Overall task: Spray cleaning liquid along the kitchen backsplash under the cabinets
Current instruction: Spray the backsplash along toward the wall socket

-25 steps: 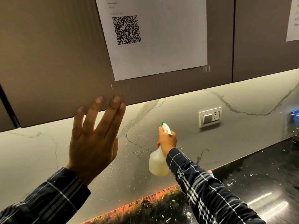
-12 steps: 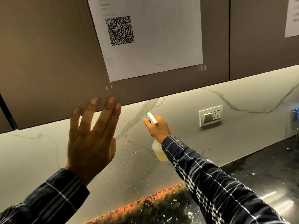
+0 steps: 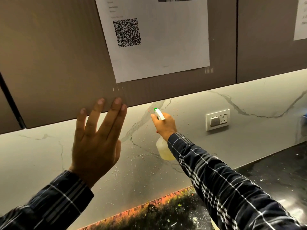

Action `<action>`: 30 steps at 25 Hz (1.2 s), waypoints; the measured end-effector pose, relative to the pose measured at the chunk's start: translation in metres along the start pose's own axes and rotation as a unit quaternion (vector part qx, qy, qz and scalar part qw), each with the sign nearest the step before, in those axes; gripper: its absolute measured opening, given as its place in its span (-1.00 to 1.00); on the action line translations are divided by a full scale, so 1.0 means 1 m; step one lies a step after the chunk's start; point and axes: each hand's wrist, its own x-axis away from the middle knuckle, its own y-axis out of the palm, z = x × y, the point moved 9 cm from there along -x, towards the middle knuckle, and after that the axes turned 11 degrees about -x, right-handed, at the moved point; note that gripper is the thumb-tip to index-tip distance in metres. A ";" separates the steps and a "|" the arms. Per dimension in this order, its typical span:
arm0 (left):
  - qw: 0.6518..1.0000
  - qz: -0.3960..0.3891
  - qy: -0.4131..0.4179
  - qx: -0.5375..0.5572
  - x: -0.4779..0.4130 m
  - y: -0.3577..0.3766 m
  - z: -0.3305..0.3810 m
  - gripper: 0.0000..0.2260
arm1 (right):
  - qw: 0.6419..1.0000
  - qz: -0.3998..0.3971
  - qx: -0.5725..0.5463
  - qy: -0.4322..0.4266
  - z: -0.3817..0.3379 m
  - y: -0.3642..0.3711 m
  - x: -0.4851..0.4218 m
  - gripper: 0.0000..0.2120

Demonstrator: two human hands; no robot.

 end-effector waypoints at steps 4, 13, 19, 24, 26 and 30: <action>1.000 -0.010 0.002 0.003 0.000 -0.002 0.000 -0.33 | 0.999 -0.027 0.008 -0.033 -0.019 0.006 0.004 -0.61; 0.997 -0.046 0.003 0.059 0.005 -0.004 0.013 -0.26 | 0.997 -0.059 -0.039 0.001 -0.020 0.007 0.006 -0.67; 0.948 -0.237 -0.003 0.213 0.038 0.044 0.064 -0.34 | 0.994 -0.042 -0.090 0.051 -0.019 0.000 0.014 -0.70; 0.829 -0.416 -0.140 0.346 0.041 0.093 0.095 -0.43 | 0.980 -0.075 -0.163 0.090 -0.023 0.002 0.031 -0.60; 0.832 -0.417 -0.138 0.339 0.035 0.093 0.096 -0.43 | 0.977 -0.079 -0.162 0.113 -0.019 -0.004 0.030 -0.56; 0.901 -0.303 -0.116 0.288 0.010 0.054 0.074 -0.47 | 0.995 -0.035 -0.074 0.059 -0.021 -0.022 0.023 -0.62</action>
